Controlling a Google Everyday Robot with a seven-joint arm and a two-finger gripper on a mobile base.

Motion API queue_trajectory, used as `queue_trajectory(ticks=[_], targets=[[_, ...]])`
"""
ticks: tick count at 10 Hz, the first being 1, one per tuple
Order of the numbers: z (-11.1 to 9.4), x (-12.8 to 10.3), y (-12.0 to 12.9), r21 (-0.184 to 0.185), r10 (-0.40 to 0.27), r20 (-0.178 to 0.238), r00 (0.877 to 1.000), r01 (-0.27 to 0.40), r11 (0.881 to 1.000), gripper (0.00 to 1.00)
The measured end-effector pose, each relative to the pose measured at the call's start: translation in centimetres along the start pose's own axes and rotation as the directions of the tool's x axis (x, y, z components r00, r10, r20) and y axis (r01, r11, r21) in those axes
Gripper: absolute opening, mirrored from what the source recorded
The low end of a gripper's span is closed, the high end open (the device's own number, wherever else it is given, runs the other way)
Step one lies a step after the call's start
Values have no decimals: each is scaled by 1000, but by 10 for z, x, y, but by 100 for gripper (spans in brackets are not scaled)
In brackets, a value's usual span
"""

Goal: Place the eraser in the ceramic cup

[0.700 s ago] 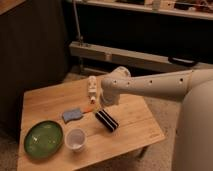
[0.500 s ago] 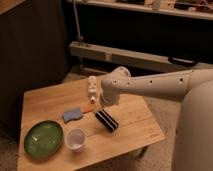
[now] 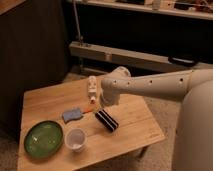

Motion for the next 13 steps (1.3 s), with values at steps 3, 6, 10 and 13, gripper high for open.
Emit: queue_trajectory(ticks=[3,6,10,13], targets=[[0,0,0,0,0,0,1000,0,1000,80],[0,0,0,0,0,0,1000,0,1000,80],[0,0,0,0,0,0,1000,0,1000,80],[-3,0,-2,14,-14,-14,1000,15,1000,80]])
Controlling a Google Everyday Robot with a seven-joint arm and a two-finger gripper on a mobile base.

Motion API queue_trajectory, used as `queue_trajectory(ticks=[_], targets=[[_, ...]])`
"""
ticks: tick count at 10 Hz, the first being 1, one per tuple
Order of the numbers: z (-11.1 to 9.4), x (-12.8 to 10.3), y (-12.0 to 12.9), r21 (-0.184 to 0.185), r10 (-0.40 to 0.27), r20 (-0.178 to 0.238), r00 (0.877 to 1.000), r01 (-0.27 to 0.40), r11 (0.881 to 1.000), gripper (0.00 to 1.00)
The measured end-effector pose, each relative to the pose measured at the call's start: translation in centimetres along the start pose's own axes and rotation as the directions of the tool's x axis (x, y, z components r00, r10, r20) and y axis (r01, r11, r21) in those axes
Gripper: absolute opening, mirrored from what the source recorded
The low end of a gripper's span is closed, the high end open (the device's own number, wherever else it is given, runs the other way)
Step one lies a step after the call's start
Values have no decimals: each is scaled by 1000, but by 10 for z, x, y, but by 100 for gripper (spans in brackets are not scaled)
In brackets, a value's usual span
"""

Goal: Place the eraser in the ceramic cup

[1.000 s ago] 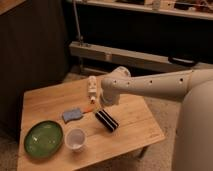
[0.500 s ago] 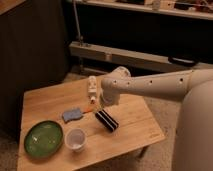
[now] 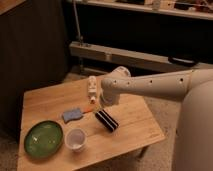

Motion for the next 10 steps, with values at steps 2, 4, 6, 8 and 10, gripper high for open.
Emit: queue_trajectory(ticks=[2,4,6,8,10], targets=[[-15,-8,6,45,-62,-24,998,63,997,80],[-52,-17,-1,97,-130,-63,989,136,986,80],[-85,-26,6,105,-203,-72,976,210,972,80],[-88,-26,4,109,-206,-77,976,213,971,80],[-87,-27,3,128,-214,-98,972,225,966,80]])
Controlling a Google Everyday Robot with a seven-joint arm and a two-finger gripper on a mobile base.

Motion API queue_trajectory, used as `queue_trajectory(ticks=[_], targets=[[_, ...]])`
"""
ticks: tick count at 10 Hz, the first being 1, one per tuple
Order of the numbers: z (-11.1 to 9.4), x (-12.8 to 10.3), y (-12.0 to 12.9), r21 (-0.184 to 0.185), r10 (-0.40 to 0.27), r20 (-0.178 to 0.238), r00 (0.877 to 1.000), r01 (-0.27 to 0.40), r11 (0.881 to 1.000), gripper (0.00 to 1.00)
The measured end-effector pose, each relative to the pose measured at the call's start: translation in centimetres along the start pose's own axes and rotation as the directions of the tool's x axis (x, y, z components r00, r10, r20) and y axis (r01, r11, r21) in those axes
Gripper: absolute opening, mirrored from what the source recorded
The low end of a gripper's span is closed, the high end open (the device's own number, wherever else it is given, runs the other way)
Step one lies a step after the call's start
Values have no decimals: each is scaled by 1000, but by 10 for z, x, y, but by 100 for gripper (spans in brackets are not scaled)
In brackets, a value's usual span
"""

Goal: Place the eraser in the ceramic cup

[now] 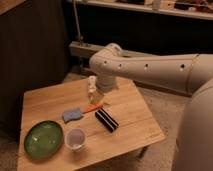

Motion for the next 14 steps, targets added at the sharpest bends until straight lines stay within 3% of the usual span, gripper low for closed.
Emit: queue_trajectory(ticks=[2,5,7,9,12,13,14], targets=[[15,-15,14,24,-49,-45,998,50,998,80],[71,-28,38,24,-107,-128,986,111,994,80],[120,-28,51,-4,-131,-189,973,132,991,80],[148,-24,57,-32,-142,-244,959,138,990,80],[178,-13,65,-72,-128,-322,938,111,991,80],[185,-8,64,-90,-115,-336,935,89,992,80],[189,-4,60,-110,-97,-328,940,64,992,80]])
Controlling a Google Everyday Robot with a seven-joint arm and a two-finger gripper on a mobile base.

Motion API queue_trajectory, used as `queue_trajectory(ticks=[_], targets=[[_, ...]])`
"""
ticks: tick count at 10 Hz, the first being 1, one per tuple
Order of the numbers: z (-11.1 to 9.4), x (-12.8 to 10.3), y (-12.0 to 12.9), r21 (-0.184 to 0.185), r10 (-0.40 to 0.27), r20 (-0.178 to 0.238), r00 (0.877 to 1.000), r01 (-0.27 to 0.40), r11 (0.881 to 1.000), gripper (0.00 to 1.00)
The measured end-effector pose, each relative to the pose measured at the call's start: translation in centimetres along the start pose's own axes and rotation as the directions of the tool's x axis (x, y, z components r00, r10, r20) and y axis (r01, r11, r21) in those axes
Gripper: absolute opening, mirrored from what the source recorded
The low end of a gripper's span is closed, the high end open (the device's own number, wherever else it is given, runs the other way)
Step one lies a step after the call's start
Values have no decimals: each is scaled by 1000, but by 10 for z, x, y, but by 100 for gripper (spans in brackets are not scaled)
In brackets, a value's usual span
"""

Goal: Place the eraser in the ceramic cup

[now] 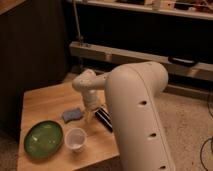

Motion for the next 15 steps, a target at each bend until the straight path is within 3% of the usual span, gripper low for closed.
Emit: queue_trajectory(ticks=[2,4,8,10,15], targets=[[-4,10,-18,-30,31,36,999,-30,999,80],[-8,16,-26,-30,34,45,998,-33,999,80],[6,14,-23,-18,10,22,1000,-9,1000,80],[15,14,-24,-41,27,52,998,-25,999,78],[16,11,-17,-59,26,98,995,-20,998,32]])
